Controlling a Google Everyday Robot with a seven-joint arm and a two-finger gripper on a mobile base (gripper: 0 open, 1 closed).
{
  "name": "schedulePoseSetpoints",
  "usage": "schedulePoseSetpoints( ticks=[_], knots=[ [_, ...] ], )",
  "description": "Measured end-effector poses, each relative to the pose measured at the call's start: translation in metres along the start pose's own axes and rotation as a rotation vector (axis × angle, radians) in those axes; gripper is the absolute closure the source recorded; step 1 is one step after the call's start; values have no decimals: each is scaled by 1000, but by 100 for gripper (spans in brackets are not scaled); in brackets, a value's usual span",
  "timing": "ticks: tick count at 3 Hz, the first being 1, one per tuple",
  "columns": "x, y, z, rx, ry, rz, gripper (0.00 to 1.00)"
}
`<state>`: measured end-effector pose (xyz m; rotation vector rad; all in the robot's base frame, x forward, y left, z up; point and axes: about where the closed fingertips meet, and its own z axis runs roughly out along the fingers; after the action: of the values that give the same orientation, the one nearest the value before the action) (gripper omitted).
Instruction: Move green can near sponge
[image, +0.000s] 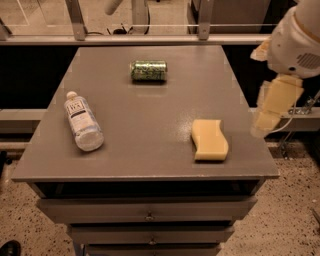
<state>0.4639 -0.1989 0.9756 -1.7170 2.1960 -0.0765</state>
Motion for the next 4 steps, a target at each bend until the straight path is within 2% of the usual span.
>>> schedulePoseSetpoints(
  ticks=[2,3,4],
  knots=[
    [-79,-92,44,29,-81,27,0],
    [-104,-110,36,60,-124,18,0],
    [-99,-106,38,54,-116,20,0]
  ],
)
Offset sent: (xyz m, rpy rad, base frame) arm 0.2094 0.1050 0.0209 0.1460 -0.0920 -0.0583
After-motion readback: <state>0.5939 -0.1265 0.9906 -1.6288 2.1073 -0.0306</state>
